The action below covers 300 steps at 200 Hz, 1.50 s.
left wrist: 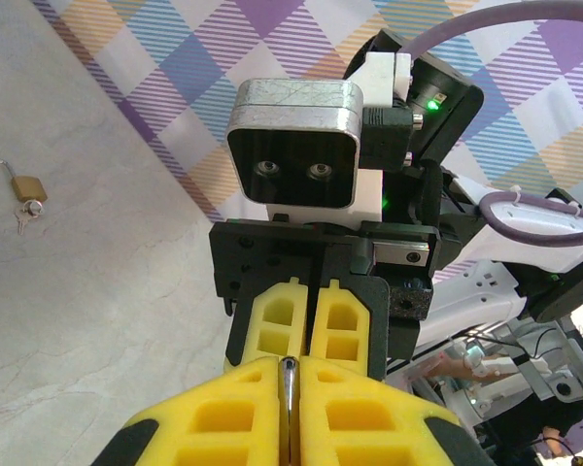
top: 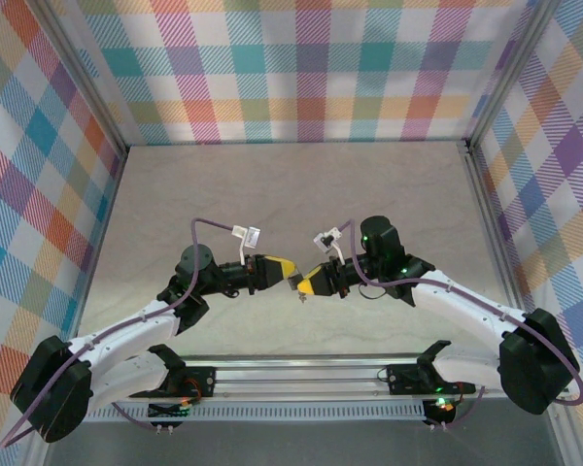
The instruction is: Lock with the key
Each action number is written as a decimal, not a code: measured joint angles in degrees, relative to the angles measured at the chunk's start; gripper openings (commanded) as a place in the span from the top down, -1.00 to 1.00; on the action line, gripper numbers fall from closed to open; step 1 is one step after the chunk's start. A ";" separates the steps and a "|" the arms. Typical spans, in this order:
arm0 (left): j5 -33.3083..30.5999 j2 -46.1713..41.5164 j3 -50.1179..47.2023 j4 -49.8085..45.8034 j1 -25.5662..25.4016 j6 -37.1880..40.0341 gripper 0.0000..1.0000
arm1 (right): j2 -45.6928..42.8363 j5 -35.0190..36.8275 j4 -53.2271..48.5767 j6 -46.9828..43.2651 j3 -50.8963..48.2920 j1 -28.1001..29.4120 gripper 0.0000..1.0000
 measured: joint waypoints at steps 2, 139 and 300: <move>0.02 -0.02 0.00 -0.02 0.00 0.02 0.83 | 0.00 -0.04 0.00 -0.02 0.00 0.00 1.00; 0.04 -0.52 0.33 -0.04 -0.70 1.11 1.00 | 0.00 -1.95 1.88 2.62 0.00 0.00 1.00; -1.90 -0.44 0.72 2.99 -2.01 1.68 1.00 | -0.90 -3.13 5.73 6.25 0.09 -1.92 1.00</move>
